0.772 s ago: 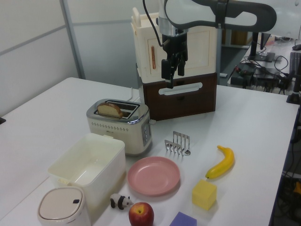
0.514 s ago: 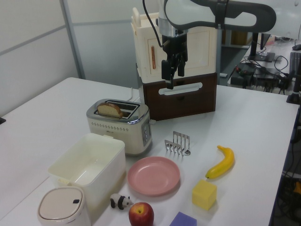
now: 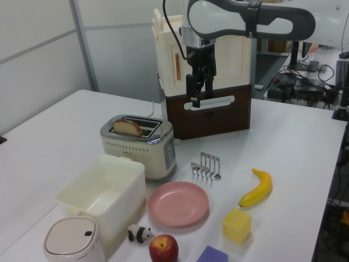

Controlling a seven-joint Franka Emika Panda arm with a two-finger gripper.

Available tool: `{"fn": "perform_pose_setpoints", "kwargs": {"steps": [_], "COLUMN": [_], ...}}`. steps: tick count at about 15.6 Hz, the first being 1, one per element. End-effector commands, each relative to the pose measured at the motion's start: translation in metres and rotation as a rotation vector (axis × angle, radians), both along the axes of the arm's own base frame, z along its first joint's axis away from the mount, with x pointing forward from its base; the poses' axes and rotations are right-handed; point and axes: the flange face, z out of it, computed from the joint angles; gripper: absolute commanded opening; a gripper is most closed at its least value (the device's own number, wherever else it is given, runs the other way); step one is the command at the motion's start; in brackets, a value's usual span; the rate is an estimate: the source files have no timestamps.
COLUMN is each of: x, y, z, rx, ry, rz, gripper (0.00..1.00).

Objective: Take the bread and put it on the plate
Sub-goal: 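Move the open gripper from the box toward the silver toaster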

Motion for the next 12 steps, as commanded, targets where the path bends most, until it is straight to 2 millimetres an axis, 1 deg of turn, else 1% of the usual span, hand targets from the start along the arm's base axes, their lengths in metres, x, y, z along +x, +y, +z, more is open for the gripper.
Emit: {"fn": "perform_pose_setpoints", "kwargs": {"steps": [1, 3, 5, 7, 9, 10, 12], "x": [-0.005, -0.002, 0.014, 0.039, 0.06, 0.063, 0.065], "y": [0.003, 0.003, 0.001, 0.002, 0.007, 0.006, 0.005], "z": [0.003, 0.001, -0.003, -0.027, -0.044, -0.048, -0.05], "rx": [0.007, 0.011, 0.012, 0.02, 0.008, -0.01, -0.015], "ry": [0.005, -0.003, -0.079, -0.114, -0.144, -0.143, -0.146], "rz": [0.023, 0.023, 0.025, -0.014, -0.078, -0.08, -0.08], "gripper": [1.0, 1.0, 1.0, 1.0, 1.0, 1.0, 1.0]}}
